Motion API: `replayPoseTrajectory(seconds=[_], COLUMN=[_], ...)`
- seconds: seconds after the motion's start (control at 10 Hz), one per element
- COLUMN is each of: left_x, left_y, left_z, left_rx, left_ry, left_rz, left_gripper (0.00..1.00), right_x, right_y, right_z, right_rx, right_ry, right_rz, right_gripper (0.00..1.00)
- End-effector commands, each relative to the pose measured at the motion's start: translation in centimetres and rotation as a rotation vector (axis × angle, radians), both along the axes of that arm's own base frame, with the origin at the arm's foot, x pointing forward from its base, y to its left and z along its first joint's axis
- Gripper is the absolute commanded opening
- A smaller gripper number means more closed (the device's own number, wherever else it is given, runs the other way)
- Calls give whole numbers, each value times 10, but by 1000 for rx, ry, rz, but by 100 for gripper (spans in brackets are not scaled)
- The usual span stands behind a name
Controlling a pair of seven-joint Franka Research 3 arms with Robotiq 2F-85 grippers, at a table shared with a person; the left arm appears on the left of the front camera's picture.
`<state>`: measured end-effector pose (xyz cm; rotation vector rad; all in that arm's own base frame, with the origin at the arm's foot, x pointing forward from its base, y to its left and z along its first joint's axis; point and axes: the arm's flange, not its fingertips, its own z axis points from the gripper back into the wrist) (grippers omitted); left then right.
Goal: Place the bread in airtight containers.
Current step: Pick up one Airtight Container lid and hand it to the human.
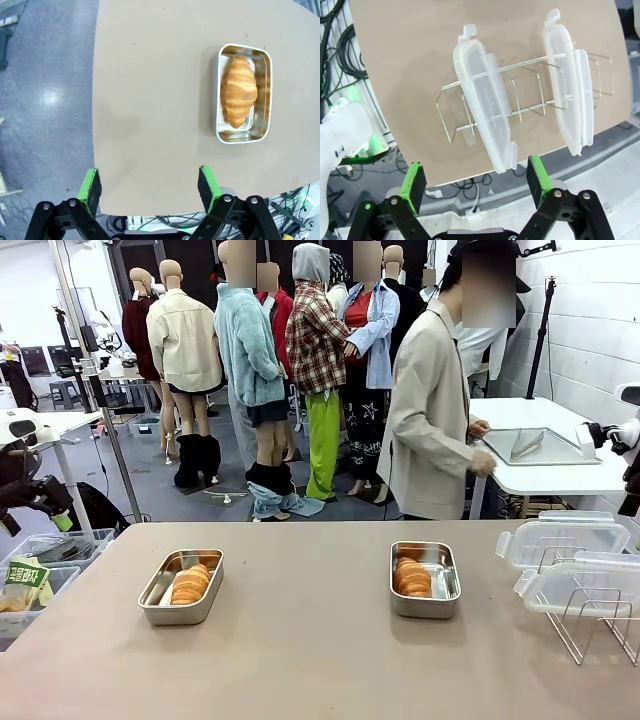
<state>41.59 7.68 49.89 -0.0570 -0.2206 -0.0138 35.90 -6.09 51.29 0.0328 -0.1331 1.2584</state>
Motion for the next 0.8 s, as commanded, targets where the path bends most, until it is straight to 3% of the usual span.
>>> replayPoseTrajectory(seconds=[0.0,0.7], left_x=[-1,-1], left_y=[0,0], left_z=[0,0], left_rx=[4,4], left_ry=[-11,-11], left_rz=[17,17], left_gripper=[100,100], right_x=[1,1], right_y=[0,0], right_z=[0,0], right_rx=[-1,-1], right_ry=[4,4], right_rz=[6,6], right_gripper=[100,100])
